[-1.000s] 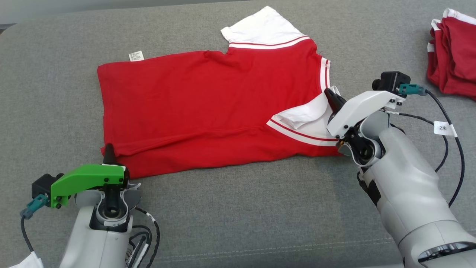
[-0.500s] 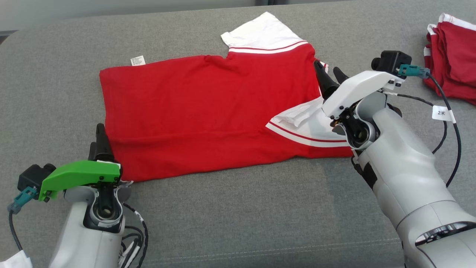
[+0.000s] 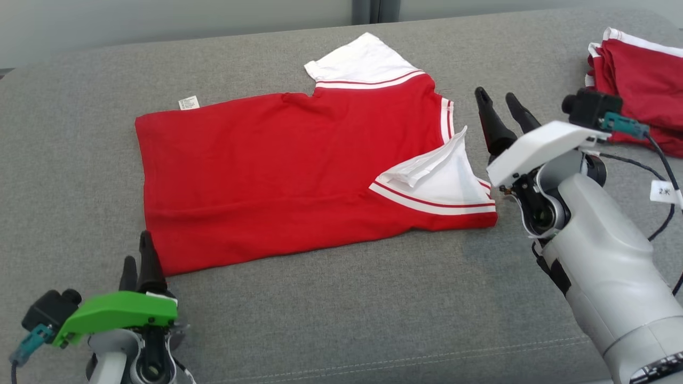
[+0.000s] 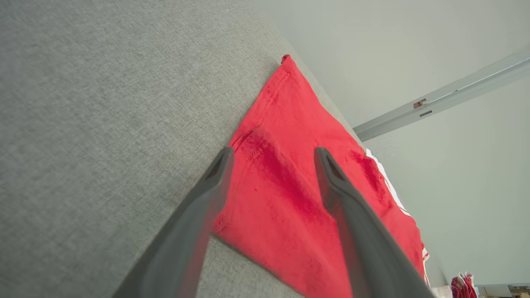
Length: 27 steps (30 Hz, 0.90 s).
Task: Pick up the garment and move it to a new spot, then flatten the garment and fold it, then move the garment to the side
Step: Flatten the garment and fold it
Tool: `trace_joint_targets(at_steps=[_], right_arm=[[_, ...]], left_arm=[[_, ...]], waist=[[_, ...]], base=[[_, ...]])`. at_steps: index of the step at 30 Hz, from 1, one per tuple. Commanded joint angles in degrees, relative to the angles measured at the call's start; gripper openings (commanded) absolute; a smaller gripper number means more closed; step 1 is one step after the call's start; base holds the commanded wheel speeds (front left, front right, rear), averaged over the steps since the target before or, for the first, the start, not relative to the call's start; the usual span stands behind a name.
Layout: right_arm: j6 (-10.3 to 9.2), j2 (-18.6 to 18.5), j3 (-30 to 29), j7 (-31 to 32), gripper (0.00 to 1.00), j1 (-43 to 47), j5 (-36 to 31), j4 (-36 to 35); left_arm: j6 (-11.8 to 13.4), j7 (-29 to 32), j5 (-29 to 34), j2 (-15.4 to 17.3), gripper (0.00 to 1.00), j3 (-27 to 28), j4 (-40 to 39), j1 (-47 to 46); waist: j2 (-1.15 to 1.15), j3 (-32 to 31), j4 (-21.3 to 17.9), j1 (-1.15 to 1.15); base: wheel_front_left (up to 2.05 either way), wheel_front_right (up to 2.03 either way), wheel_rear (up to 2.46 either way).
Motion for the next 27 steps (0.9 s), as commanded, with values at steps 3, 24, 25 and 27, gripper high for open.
trace_joint_targets(at_steps=[3,24,25,27], right_arm=[[0.00,-1.99,0.42,-2.03,1.00,4.17,-0.27,-2.60],[0.00,0.13,-7.45,-2.41,1.00,21.73,-4.81,-15.71],[0.01,0.47,-7.90,-1.97,1.00,22.37,-5.00,-16.12],[0.00,1.03,-8.61,-0.96,1.00,23.56,-5.35,-16.56]], left_arm=[[1.98,1.17,0.67,0.23,1.00,-0.69,-2.45,4.36],[1.26,3.13,-3.60,-0.86,0.50,1.35,5.14,1.27],[0.74,2.69,-3.62,-0.88,0.41,1.49,5.69,0.72],[-0.21,1.90,-3.61,-1.00,0.00,1.88,6.87,-0.39]], waist=[[0.00,-0.82,-0.58,0.00],[0.00,1.77,-4.53,0.00],[0.00,1.91,-4.55,0.00],[0.00,2.15,-4.51,0.00]], base=[[0.00,0.00,0.00],[0.00,0.00,0.00],[0.00,0.00,0.00],[0.00,0.00,0.00]])
